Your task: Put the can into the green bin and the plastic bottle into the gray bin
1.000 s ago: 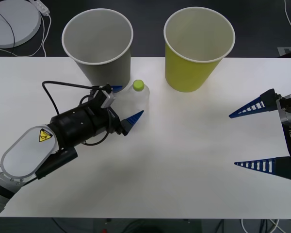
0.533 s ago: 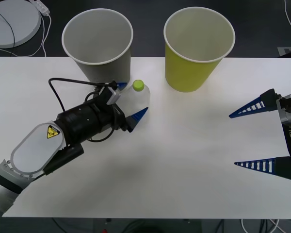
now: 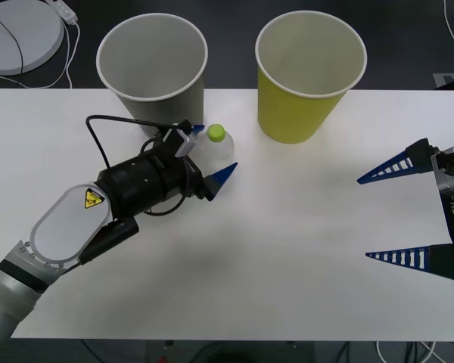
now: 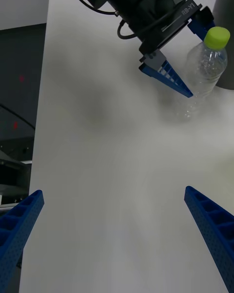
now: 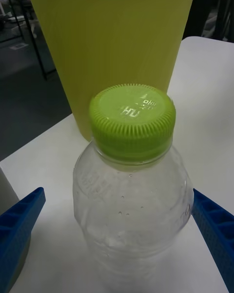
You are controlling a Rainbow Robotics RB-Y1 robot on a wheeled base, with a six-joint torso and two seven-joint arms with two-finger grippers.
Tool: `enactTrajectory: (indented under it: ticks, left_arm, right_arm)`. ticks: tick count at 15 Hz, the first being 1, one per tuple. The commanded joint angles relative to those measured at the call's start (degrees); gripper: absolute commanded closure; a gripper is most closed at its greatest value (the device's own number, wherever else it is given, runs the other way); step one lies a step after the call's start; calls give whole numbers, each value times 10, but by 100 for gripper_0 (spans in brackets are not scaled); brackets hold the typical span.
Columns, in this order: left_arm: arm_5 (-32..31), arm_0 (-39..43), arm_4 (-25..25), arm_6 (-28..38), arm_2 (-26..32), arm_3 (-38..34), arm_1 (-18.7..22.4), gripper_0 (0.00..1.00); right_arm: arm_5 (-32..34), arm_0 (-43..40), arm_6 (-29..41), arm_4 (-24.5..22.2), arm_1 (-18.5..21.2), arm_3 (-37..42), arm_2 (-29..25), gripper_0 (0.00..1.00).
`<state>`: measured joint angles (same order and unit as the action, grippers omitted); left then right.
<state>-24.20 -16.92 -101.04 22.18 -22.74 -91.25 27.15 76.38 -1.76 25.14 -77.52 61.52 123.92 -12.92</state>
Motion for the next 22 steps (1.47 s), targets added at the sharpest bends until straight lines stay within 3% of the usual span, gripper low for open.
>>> enactTrajectory:
  ticks: [1, 18, 19, 20, 21, 22]
  left_arm:
    - [0, -7, -7, 4, 0, 6, -6, 0]
    - [-1, -17, -48, 22, 0, 20, -37, 0]
    - [0, -17, -48, 21, 1, 20, -37, 34]
    - [-1, -16, -49, 18, 1, 20, -37, 87]
    - [-1, -17, -50, 17, 1, 20, -37, 100]
    - [0, -17, -50, 20, 1, 20, -37, 100]
  right_arm:
    - [0, 0, 0, 0, 0, 0, 0, 0]
    - [0, 0, 0, 0, 0, 0, 0, 0]
    - [0, 0, 0, 0, 0, 0, 0, 0]
    - [0, 0, 0, 0, 0, 0, 0, 0]
    - [0, 0, 0, 0, 0, 0, 0, 0]
    - [0, 0, 0, 0, 0, 0, 0, 0]
